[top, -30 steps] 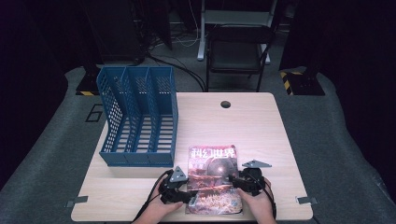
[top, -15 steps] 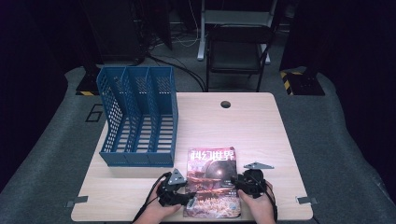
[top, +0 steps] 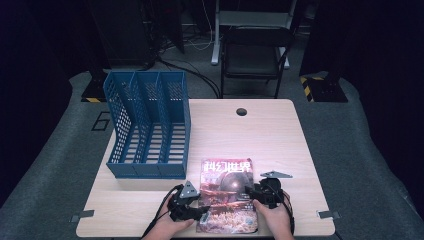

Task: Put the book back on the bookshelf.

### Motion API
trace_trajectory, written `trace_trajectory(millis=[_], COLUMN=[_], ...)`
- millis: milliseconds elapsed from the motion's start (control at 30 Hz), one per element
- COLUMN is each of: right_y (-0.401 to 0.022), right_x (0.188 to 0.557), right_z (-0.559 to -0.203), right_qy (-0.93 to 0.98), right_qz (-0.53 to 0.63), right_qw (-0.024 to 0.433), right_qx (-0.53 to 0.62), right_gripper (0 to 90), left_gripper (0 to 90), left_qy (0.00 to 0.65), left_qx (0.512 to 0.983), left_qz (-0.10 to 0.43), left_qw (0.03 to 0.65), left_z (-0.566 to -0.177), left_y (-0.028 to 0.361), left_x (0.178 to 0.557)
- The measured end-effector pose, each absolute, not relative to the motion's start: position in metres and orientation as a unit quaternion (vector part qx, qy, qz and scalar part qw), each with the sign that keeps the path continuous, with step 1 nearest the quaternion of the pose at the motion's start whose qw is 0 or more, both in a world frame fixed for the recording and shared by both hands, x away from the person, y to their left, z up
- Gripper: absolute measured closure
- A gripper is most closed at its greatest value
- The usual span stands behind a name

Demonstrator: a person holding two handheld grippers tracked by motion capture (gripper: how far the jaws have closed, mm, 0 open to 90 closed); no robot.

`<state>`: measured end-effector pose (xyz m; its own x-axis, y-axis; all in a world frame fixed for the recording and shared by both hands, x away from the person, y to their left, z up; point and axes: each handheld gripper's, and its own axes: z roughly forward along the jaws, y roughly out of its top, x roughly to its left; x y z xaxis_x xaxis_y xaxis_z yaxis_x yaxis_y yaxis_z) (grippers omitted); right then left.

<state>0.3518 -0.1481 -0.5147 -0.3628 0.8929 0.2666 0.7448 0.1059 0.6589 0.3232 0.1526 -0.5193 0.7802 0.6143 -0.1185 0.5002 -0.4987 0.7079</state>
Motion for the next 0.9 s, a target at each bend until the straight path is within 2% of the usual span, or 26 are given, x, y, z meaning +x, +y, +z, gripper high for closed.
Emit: trace_trajectory(millis=[500,900], right_y=[-0.149,-0.146], right_x=[0.352,0.343], right_z=[-0.512,-0.489], right_qy=[0.720,0.716], right_qz=[0.387,0.444], right_qw=[0.084,0.079], right_qx=[0.570,0.533], right_gripper=[53.9,55.8], left_gripper=[40.0,39.5], left_qy=[0.321,0.321], left_qx=[0.863,0.861], left_qz=[0.074,0.076], left_qw=[0.384,0.386], left_z=[-0.520,-0.520], left_y=[0.152,0.153], left_x=[0.322,0.322])
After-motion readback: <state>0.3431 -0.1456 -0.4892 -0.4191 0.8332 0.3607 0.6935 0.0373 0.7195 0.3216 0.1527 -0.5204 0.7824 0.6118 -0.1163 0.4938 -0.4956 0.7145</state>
